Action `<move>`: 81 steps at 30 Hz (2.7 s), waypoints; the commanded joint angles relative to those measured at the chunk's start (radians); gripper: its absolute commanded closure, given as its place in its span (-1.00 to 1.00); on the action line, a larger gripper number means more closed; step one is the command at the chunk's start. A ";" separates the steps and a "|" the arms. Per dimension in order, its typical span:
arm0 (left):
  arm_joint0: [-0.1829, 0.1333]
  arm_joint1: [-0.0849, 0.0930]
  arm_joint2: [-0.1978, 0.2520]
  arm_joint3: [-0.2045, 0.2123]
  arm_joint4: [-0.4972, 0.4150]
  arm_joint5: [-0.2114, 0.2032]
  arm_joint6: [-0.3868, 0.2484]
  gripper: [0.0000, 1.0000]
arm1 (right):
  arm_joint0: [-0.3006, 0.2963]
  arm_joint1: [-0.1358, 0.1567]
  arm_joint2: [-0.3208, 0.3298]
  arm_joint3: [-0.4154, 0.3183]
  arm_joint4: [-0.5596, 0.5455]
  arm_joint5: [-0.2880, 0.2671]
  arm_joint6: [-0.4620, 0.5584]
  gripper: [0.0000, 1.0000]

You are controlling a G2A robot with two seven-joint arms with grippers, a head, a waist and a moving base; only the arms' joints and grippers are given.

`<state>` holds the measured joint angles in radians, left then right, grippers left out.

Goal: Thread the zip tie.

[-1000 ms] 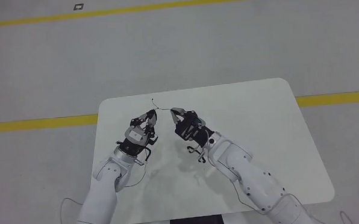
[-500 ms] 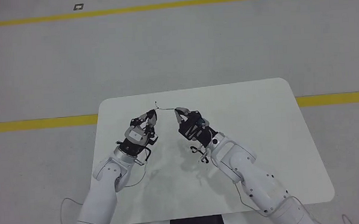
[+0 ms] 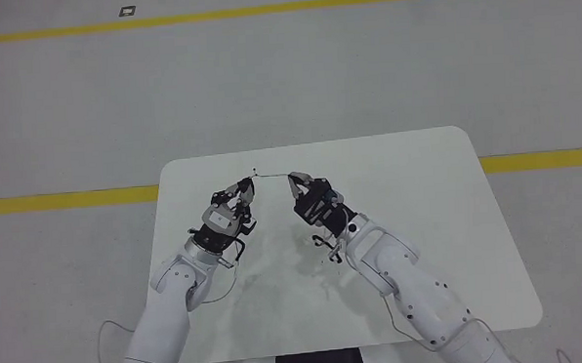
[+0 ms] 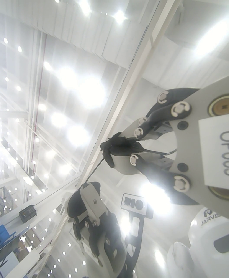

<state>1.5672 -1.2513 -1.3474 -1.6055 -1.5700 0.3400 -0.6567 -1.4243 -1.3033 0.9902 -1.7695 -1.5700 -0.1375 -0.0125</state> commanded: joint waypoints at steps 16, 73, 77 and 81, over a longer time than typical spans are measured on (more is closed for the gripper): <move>0.000 0.000 0.000 0.000 0.000 0.000 0.000 1.00 | -0.009 0.007 0.015 -0.007 0.000 0.004 0.008 1.00; -0.003 0.005 0.012 -0.028 0.009 0.000 -0.003 1.00 | -0.082 0.022 0.166 -0.023 0.137 0.036 0.002 -1.00; -0.011 0.023 0.040 -0.053 0.000 0.000 -0.053 1.00 | -0.107 0.030 0.239 -0.020 0.201 0.016 0.007 -1.00; -0.019 0.038 0.058 -0.074 0.000 0.000 -0.084 1.00 | -0.128 0.036 0.295 -0.026 0.260 0.002 0.010 -1.00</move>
<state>1.5514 -1.2183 -1.2944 -1.6735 -1.5703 0.3400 -0.7361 -1.5464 -1.2684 1.2716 -1.7931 -1.3348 -0.1324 -0.0028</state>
